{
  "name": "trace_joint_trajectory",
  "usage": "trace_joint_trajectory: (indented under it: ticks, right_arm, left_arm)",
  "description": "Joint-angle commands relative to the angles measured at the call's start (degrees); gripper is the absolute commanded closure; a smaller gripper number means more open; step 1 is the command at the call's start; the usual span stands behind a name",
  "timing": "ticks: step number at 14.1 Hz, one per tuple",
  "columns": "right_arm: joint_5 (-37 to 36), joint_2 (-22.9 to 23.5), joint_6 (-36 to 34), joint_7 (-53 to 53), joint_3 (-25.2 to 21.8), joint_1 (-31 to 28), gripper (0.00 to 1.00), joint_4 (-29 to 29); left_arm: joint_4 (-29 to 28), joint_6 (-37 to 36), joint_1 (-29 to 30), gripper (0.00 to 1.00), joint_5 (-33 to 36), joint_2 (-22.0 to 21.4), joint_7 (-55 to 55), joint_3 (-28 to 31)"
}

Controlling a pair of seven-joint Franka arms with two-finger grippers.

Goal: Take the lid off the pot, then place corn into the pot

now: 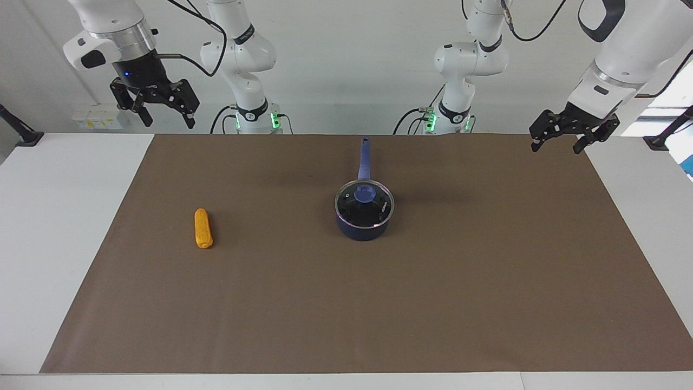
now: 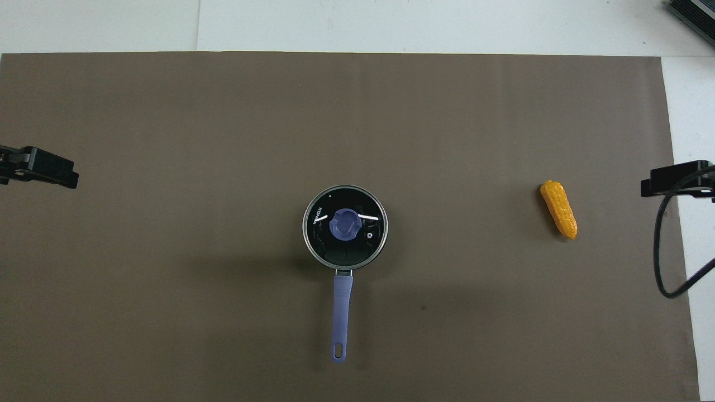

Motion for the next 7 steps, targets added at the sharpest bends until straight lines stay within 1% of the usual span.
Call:
trace_joint_trajectory:
  ticks: [1,7]
  right_arm:
    - [0.7,-1.3,-0.3,-0.4,0.1,-0.3,0.0,-1.3]
    - [0.7,-1.3,-0.3,-0.4,0.1,-0.3,0.0,-1.3]
  left_arm:
    - [-0.1,0.2,0.0,0.0,0.6,-0.2,0.7,0.2]
    - [-0.6,0.2,0.0,0.0,0.5,-0.4,0.8,0.0]
